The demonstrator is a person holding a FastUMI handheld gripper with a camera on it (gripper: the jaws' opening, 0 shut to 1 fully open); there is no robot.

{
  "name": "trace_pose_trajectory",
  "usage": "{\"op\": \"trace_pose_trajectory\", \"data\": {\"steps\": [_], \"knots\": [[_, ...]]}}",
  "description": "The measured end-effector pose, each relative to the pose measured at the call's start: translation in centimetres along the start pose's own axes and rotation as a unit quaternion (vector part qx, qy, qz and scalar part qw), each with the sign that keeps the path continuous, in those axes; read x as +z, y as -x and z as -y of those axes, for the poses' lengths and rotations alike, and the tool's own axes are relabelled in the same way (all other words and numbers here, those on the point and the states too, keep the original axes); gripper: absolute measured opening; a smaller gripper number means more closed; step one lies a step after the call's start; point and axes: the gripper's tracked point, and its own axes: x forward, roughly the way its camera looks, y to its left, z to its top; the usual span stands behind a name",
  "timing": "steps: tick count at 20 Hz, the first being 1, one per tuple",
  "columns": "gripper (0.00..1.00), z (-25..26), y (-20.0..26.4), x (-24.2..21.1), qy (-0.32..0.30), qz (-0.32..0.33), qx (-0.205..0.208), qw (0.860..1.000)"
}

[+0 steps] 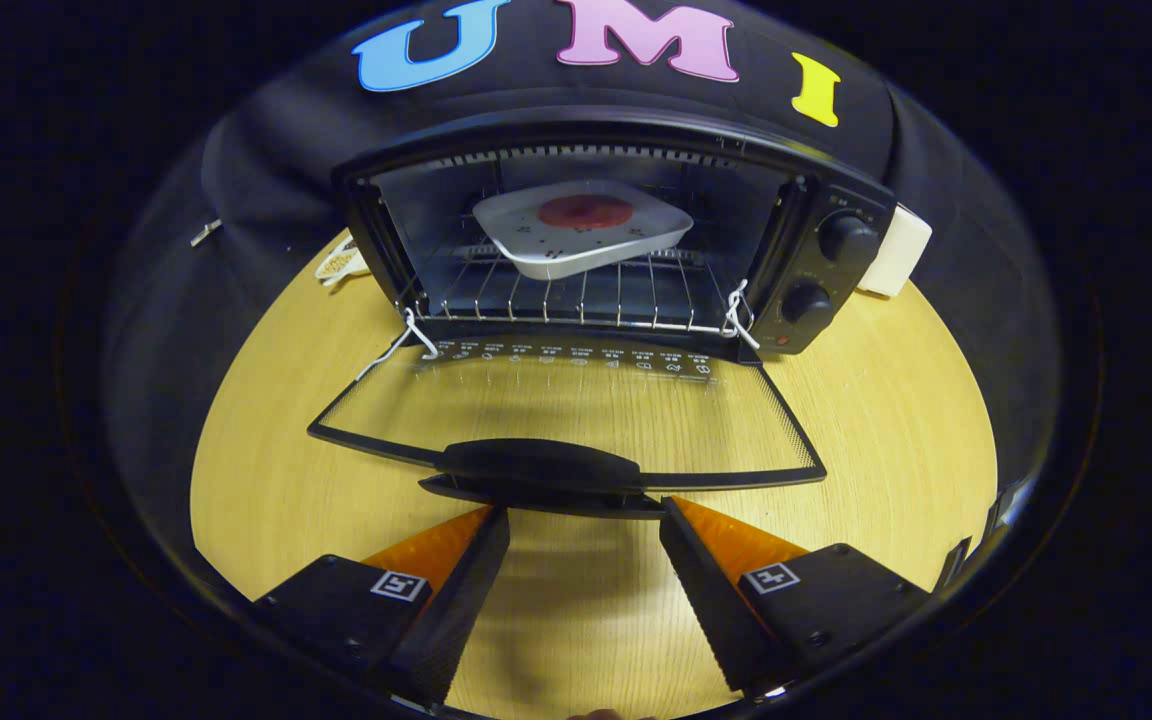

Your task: Open the toaster oven, put the food inside, and close the toaster oven door.

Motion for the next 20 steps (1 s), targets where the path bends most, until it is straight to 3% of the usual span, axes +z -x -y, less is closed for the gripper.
{"op": "trace_pose_trajectory", "data": {"steps": [5,12,20], "knots": [[0.99,-0.8,2.9,3.1,-0.026,0.041,0.028,0.998],[0.99,0.5,6.8,9.4,-0.035,0.132,0.023,0.990],[0.99,8.2,14.0,14.4,-0.034,0.256,-0.007,0.966]]}}
